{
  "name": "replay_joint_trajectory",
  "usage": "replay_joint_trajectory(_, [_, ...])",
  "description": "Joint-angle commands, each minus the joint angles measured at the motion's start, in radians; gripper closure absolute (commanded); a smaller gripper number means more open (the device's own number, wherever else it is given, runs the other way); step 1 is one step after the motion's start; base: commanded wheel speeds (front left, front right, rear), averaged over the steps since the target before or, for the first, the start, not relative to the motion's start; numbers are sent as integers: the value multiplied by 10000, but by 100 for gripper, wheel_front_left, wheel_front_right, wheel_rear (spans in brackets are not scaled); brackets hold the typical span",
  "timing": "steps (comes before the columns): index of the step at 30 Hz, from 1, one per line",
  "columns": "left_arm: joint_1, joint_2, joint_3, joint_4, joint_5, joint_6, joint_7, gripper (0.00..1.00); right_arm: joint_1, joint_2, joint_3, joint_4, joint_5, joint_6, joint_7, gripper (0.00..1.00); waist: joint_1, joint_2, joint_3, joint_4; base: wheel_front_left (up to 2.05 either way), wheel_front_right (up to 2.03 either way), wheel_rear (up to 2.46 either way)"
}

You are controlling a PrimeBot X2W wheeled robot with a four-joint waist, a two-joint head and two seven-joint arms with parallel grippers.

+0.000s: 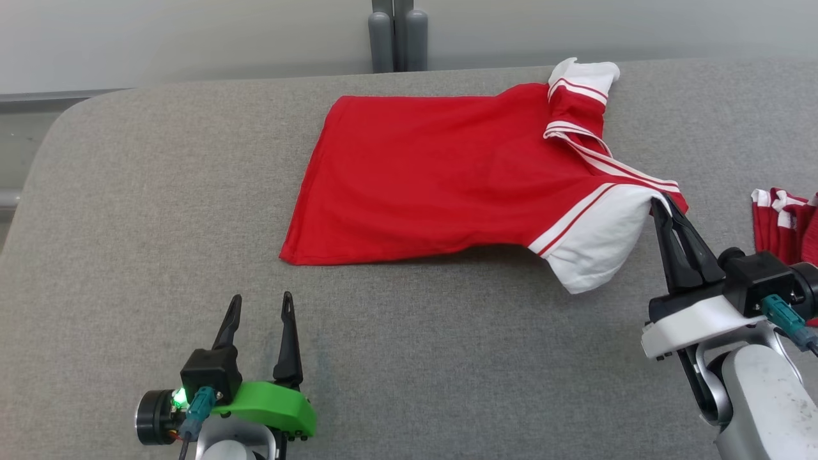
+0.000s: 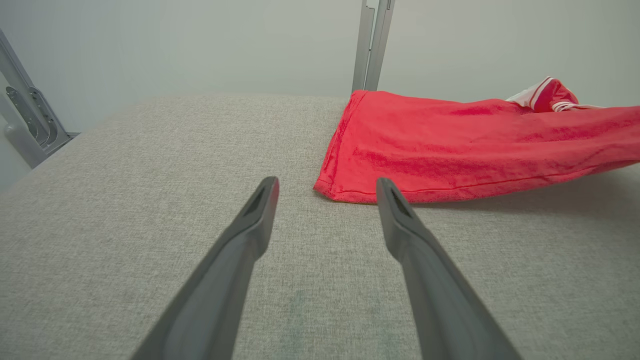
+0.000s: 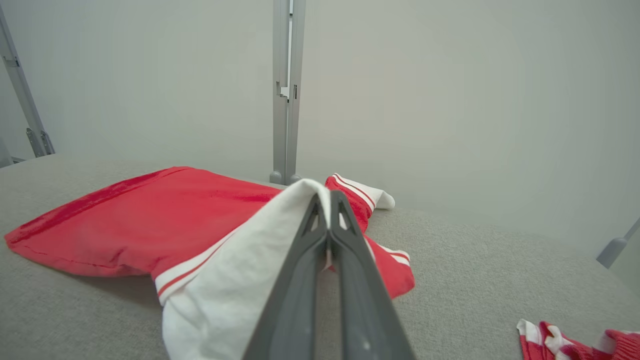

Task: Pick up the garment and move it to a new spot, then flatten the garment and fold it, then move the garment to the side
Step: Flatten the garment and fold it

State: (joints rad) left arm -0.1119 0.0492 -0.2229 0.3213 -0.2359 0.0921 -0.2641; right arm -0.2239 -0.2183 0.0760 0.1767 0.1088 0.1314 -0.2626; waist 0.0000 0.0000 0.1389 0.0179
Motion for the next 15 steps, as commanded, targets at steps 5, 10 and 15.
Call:
replay_joint_trajectory(5, [119,32,34,-32,43,-35,4,0,527,-75,-48,-397,300,-15,-23,100,0,0,30,-135,0,0,0])
replay_joint_trajectory(10, [-118,30,-35,-71,78,-22,4,0,699,-33,-139,-448,494,-15,126,100,0,0,429,-112,0,0,0])
replay_joint_trajectory(15, [-452,30,-149,-46,115,-47,4,0,106,-153,53,383,368,-15,153,100,0,0,924,43,0,0,0])
